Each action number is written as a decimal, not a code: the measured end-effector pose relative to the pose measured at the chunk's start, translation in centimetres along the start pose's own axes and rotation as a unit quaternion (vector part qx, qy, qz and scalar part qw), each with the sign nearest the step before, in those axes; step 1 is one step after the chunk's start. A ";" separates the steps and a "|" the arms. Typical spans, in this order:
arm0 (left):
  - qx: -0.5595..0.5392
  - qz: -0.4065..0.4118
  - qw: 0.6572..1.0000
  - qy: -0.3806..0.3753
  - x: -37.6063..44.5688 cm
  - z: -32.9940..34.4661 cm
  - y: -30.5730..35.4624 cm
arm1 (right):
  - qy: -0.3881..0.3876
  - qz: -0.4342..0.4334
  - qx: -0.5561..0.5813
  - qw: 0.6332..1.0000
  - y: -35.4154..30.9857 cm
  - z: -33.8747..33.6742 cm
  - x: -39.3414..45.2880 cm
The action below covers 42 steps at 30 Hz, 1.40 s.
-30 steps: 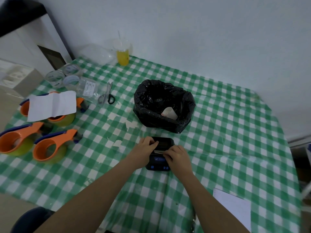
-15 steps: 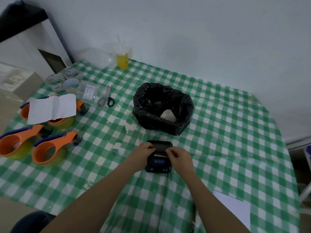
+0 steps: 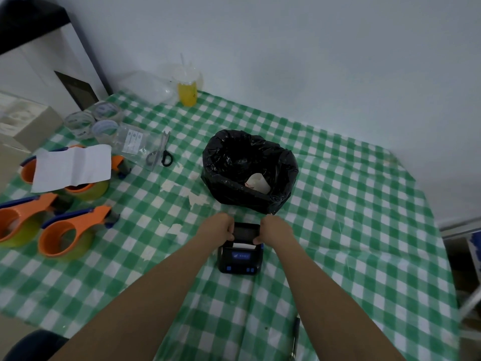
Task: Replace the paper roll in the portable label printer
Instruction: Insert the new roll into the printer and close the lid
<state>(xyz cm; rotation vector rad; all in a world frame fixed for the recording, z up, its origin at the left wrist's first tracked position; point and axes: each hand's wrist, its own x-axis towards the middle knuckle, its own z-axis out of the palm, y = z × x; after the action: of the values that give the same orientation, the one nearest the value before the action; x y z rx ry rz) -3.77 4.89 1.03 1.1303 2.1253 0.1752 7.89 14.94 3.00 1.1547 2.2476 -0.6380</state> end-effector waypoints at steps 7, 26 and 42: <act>0.117 -0.035 0.992 -0.021 0.8 0.2 1.6 | 0.006 0.009 -0.068 0.998 -0.7 -0.2 0.3; -0.154 0.012 0.984 0.085 -1.2 2.5 -2.2 | 0.075 -0.034 0.106 0.991 1.4 2.8 -0.7; -0.300 0.000 0.949 0.091 -6.3 8.0 -2.6 | 0.151 -0.033 0.362 0.919 3.3 10.6 -6.2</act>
<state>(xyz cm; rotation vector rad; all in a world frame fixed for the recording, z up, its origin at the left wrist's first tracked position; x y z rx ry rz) 1.93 -3.14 -2.72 0.7675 2.0108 0.8912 16.22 6.43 -1.50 1.6073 2.3723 -1.4945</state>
